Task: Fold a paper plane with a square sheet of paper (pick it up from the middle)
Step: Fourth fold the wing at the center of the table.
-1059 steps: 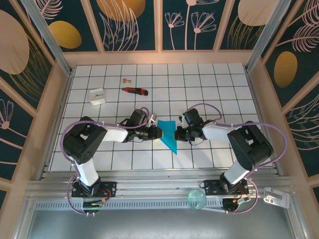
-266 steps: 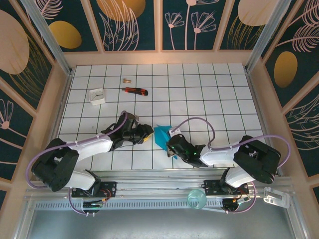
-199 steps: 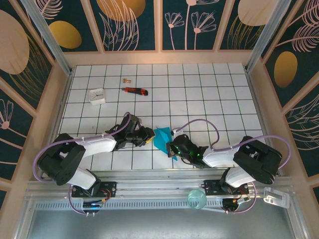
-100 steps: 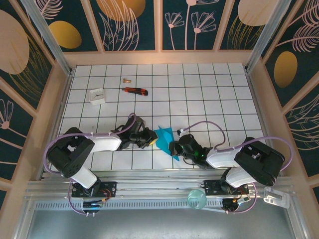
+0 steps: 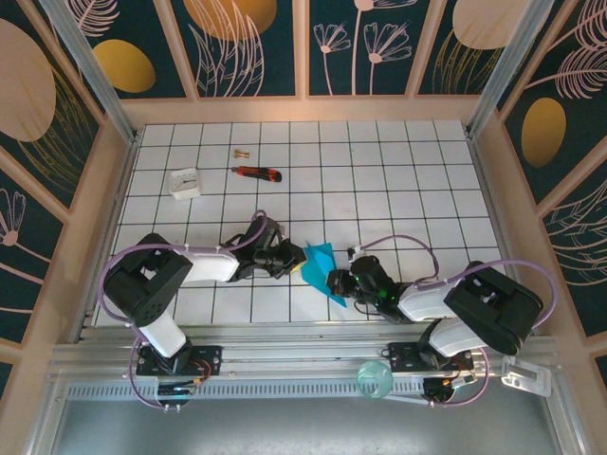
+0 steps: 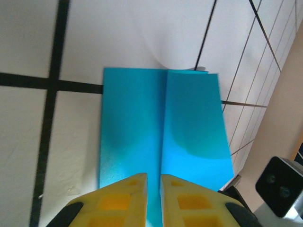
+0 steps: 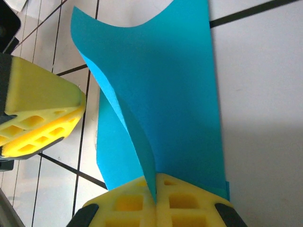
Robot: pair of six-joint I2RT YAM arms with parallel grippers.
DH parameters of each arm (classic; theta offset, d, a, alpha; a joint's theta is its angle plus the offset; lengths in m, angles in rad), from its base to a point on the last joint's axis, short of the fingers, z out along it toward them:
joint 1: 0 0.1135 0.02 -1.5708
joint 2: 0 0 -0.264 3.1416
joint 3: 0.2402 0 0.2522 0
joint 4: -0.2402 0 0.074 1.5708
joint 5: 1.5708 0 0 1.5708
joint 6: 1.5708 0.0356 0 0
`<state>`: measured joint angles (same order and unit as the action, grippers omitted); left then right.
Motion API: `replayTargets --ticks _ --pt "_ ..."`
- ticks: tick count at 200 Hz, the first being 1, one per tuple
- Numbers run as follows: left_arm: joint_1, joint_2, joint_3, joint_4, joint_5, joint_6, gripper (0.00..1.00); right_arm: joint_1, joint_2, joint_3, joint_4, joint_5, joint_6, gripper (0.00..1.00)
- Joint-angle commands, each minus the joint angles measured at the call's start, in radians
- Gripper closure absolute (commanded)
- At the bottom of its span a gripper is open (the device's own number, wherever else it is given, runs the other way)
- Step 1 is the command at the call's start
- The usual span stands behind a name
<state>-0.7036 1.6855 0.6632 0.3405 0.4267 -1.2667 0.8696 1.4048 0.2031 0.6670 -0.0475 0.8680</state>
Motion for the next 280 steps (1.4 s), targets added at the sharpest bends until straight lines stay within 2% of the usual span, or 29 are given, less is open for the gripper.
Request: replayTargets --ticks 1,142,280 --pt "-0.009 0.020 0.027 0.026 0.024 0.028 0.84 -0.020 -0.020 -0.025 0.066 -0.033 0.049 1.00" --pt "-0.025 0.133 0.107 0.009 0.035 0.092 0.91 -0.078 -0.004 -0.066 0.160 -0.107 0.119 1.00" --pt "-0.025 0.148 0.032 -0.007 -0.020 0.125 0.96 -0.086 0.038 -0.100 0.216 -0.107 0.176 0.98"
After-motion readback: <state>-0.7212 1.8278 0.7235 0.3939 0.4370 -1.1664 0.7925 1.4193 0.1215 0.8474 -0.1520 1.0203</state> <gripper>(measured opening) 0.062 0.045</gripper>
